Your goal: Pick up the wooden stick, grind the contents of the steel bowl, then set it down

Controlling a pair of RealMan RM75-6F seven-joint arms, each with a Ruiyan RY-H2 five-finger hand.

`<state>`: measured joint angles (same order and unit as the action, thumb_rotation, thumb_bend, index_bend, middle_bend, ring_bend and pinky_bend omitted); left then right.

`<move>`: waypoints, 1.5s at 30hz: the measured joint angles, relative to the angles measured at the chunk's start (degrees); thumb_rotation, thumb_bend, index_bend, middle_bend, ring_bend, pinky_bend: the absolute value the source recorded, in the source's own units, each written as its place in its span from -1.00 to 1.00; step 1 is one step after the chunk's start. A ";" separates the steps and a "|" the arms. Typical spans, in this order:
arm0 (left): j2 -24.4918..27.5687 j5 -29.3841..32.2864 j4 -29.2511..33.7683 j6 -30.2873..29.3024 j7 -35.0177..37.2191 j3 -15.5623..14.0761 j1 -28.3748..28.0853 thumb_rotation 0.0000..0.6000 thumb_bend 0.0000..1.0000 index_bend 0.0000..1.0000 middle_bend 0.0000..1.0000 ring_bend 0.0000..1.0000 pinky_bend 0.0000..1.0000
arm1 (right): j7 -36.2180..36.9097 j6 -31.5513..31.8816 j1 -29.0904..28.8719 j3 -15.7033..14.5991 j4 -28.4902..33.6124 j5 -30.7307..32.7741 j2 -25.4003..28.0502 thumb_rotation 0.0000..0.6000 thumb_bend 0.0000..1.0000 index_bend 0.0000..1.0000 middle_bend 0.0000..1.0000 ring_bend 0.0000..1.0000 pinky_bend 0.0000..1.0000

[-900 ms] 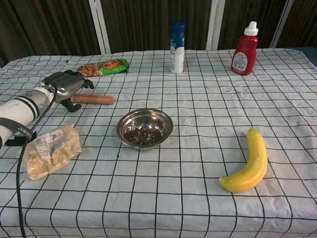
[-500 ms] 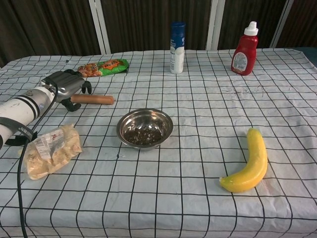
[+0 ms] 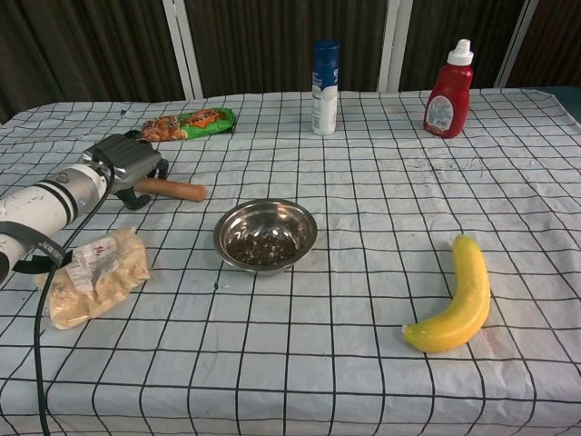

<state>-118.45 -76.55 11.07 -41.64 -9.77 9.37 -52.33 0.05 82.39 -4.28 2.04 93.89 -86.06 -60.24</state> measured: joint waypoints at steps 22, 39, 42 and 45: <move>-0.15 -0.94 0.52 -11.86 17.51 1.00 0.59 1.00 -0.03 0.38 0.30 -0.40 -0.99 | 0.02 -0.06 0.02 -0.25 0.13 -0.50 0.16 1.00 -0.11 -1.00 -1.00 -1.00 -1.00; 5.61 11.50 14.76 -11.64 50.60 15.40 3.90 1.00 -0.02 0.38 0.23 -0.28 0.14 | -1.45 -0.20 0.06 -0.83 0.53 -1.21 -0.20 1.00 -0.11 -1.00 -1.00 -1.00 -1.00; 6.13 11.46 15.89 -11.98 52.23 15.49 4.69 1.00 -0.01 0.38 0.23 -0.28 0.14 | -1.71 -0.24 0.05 -0.87 0.56 -1.24 -0.30 1.00 -0.11 -1.00 -1.00 -1.00 -1.00; 6.68 10.95 17.07 -12.75 54.78 15.23 5.78 1.00 0.02 0.38 0.23 -0.28 0.14 | -1.83 -0.24 0.04 -0.87 0.57 -1.23 -0.34 1.00 -0.11 -1.00 -1.00 -1.00 -1.00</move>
<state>-111.77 -65.61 28.13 -54.39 45.01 24.60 -46.55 -1.77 82.14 -4.24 1.17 94.46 -87.29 -60.59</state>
